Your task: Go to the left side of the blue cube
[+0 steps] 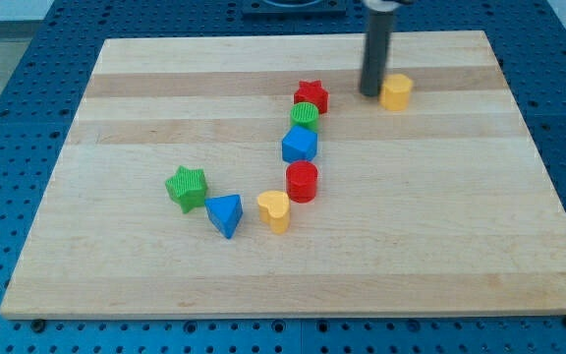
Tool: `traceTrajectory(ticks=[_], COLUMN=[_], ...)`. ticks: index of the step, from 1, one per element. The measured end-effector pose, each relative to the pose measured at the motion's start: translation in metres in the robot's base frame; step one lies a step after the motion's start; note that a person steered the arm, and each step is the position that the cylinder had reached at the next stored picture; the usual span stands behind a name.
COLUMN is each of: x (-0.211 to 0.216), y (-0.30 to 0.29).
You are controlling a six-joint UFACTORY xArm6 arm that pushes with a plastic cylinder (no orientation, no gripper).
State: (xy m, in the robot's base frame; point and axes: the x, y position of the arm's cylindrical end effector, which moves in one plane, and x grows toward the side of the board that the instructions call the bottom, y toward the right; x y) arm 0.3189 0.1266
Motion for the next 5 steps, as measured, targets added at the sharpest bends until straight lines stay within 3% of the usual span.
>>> traceTrajectory(ticks=[1,2,5], x=[-0.003,-0.024,-0.024], y=[-0.002,-0.06,-0.19])
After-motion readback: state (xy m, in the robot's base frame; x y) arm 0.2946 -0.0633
